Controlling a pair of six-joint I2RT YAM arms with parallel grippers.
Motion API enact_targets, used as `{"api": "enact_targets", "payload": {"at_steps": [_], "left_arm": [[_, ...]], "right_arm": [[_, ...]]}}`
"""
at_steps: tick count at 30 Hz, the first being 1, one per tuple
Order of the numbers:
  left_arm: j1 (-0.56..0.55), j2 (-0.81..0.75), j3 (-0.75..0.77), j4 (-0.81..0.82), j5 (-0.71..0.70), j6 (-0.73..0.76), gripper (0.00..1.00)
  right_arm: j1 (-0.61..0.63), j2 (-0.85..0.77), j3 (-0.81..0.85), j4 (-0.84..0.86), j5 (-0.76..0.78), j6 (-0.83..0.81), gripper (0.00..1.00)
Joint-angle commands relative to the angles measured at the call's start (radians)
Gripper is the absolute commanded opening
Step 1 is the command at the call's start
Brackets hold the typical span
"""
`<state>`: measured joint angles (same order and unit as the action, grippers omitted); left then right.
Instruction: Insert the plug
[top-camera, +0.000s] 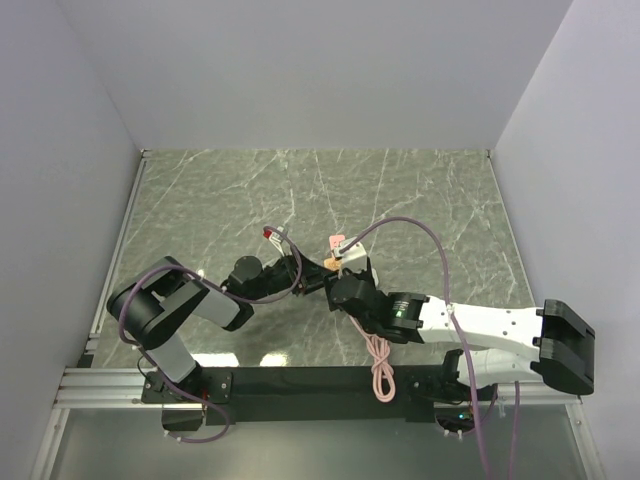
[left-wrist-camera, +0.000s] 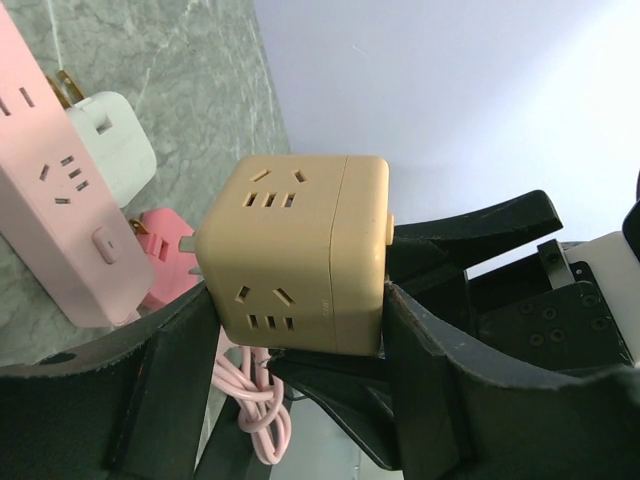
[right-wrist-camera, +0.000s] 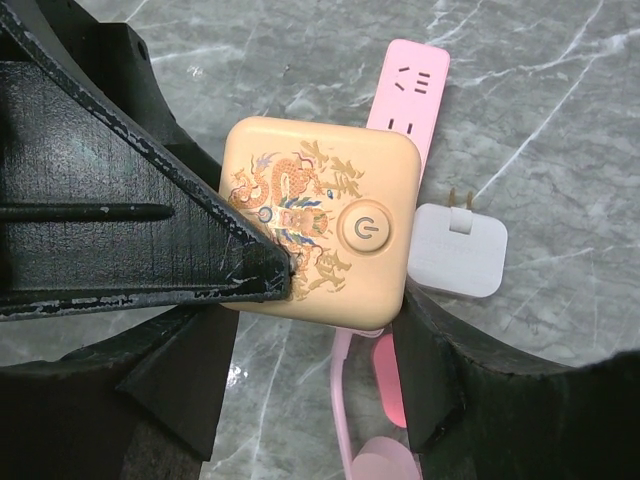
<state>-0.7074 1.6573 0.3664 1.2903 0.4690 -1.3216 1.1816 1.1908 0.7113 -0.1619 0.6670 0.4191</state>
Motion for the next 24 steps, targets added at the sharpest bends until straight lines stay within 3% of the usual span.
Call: {"api": "enact_targets", "payload": {"at_steps": [1,2,3,11,12,24], "left_arm": [[-0.024,-0.027,-0.018,-0.026,0.008,0.062,0.39],[-0.023,-0.028,-0.020,-0.034,0.003,0.068,0.48],[-0.021,-0.031,-0.024,-0.039,0.000,0.071,0.52],[-0.001,-0.091,-0.026,-0.166,-0.053,0.153,0.70],[0.002,-0.105,-0.026,-0.180,-0.058,0.159,0.82],[0.031,-0.113,-0.018,-0.244,-0.124,0.223,0.85]], "right_arm": [[0.006,0.003,0.022,0.085,0.062,0.052,0.14],[0.006,0.003,0.014,0.090,0.057,0.061,0.14],[0.006,-0.002,0.002,0.090,0.057,0.081,0.14],[0.004,-0.007,-0.019,0.067,0.066,0.129,0.09],[0.004,-0.007,-0.019,0.062,0.065,0.132,0.09],[-0.008,-0.010,-0.056,0.045,0.057,0.161,0.05]]}}
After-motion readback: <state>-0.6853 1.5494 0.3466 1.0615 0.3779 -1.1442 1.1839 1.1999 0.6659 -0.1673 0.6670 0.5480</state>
